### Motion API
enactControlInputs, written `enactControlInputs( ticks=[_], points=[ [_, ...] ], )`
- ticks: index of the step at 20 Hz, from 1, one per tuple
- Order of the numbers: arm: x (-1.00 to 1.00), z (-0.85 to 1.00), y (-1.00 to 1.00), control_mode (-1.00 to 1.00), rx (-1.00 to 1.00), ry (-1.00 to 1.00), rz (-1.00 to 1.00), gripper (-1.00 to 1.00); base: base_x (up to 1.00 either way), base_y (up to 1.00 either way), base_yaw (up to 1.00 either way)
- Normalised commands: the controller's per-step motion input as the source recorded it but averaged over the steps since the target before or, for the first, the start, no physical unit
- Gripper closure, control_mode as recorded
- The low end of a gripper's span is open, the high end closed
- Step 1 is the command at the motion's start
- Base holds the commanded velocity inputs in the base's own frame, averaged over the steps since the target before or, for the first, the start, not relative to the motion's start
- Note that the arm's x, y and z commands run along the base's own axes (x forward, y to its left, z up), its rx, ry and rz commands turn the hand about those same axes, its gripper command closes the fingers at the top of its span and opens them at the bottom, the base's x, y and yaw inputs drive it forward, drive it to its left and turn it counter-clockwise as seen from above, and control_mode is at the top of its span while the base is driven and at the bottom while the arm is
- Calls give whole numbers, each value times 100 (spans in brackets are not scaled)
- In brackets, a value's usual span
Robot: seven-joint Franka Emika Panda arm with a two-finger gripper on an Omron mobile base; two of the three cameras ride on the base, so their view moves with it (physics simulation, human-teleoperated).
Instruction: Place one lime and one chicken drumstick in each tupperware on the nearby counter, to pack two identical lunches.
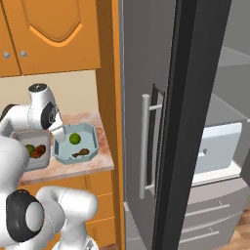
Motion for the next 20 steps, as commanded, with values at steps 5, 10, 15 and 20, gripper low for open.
enactControlInputs(
  ticks=[5,10,15,20],
  points=[
    [-100,-7,30,-100,7,-12,-3,-100,0,0,0],
    [-100,-72,32,-100,-1,-31,-3,-100,0,0,0],
    [-100,45,35,-100,-34,-77,0,-100,0,0,0],
    [-100,34,24,-100,-23,-70,4,-100,0,0,0]
  ],
)
